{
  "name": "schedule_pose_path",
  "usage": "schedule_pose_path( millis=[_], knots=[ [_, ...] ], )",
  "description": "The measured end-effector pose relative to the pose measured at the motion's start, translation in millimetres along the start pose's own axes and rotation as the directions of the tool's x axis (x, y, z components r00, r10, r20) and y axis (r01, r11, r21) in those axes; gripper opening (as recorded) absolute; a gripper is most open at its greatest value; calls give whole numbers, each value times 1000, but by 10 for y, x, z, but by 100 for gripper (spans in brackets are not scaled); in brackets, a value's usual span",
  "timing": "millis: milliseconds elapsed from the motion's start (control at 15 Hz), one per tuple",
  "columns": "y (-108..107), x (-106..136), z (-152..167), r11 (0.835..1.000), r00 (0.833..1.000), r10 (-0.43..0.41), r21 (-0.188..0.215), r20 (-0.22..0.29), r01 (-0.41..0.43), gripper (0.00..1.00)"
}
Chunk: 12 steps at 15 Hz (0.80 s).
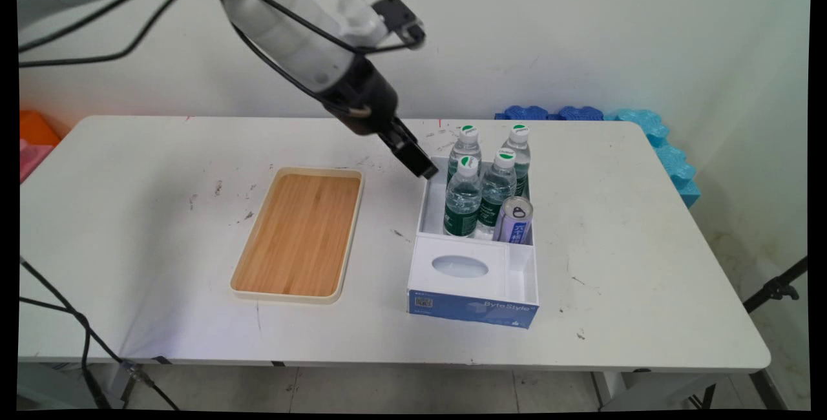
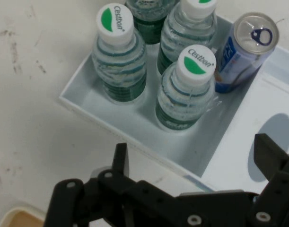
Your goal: Pick up the green bottle from the white box
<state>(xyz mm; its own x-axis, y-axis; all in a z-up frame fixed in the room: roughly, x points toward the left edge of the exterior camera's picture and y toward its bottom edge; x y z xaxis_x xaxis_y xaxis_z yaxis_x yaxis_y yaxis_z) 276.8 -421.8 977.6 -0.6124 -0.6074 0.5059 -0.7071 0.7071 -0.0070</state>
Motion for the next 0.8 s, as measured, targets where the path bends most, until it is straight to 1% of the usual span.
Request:
schedule_pose_path(
  millis=[267,600,800],
  knots=[
    [104,81,302,999,999,-37,4,21,37,100],
    [170,153,587,997,997,-72,6,36,72,100],
    [185,180,699,997,996,-78,4,41,78,100]
  ],
)
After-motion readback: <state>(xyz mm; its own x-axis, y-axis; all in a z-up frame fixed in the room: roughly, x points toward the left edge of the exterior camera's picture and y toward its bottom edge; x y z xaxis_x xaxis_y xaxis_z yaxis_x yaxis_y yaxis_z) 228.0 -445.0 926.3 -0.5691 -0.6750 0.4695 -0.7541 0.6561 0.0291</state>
